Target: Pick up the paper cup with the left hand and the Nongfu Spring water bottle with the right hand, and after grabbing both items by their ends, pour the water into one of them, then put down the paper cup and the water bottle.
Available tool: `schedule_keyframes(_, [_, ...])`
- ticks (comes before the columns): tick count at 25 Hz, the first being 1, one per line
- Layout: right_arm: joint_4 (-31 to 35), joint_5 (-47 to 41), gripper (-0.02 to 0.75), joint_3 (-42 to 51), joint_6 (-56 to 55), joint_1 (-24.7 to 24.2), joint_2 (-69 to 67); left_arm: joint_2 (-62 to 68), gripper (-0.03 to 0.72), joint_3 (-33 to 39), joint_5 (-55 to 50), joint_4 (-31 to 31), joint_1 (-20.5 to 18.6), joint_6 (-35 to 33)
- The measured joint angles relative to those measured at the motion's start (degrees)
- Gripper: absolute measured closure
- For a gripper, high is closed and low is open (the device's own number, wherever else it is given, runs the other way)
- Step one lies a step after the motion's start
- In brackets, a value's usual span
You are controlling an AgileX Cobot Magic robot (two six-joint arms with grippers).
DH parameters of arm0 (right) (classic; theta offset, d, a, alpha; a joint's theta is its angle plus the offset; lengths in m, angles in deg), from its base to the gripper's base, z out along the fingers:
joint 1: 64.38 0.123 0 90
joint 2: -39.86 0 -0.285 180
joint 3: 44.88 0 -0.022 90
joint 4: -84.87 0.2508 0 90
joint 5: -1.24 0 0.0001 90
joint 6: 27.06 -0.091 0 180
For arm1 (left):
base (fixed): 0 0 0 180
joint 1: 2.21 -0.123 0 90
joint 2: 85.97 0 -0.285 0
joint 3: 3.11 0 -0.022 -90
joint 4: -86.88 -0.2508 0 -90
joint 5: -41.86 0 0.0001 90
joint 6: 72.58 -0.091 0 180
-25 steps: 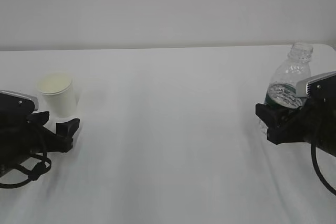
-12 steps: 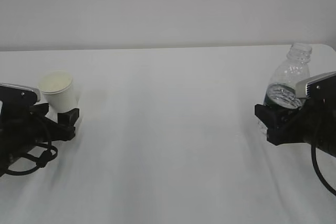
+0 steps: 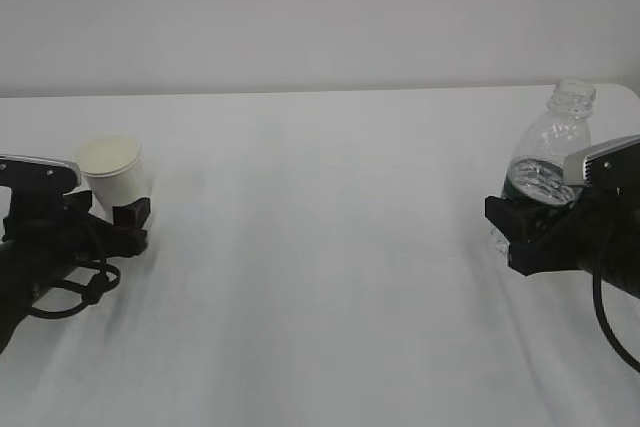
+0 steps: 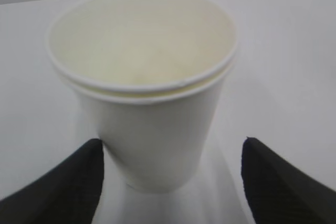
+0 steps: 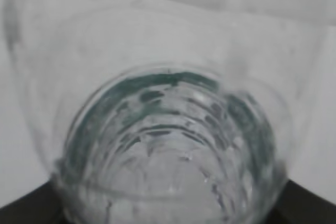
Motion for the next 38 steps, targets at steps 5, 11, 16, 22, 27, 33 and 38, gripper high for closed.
schedule_keyframes(5, [-0.46,0.26,0.288,0.00,-0.17,0.00,0.00,0.24,0.101,-1.22,0.00,1.48,0.00,0.00])
schedule_keyframes(11, [-0.55,0.33,0.288,0.00,-0.70,0.00,0.00,0.99,0.101,-2.73,0.00,2.58,0.00,0.00])
schedule_keyframes(16, [-0.79,0.61,0.288,0.00,-0.77,0.00,0.00,3.51,0.101,-4.68,0.00,2.58,0.00,0.00])
schedule_keyframes(22, [-0.96,0.61,0.288,0.00,-0.84,0.00,0.00,4.24,0.101,-6.71,0.00,2.58,0.00,0.00])
schedule_keyframes(27, [-1.05,0.61,0.288,0.00,-0.84,0.00,0.00,4.24,0.101,-6.98,0.00,2.58,-1.16,0.00])
schedule_keyframes(33, [-1.16,0.61,0.288,0.00,-0.91,0.00,0.00,4.99,0.101,-8.37,0.00,2.25,-2.63,0.00])
schedule_keyframes(38, [-1.28,0.61,0.288,0.00,-0.98,0.00,0.00,6.59,0.101,-10.92,0.00,1.84,-2.63,0.00])
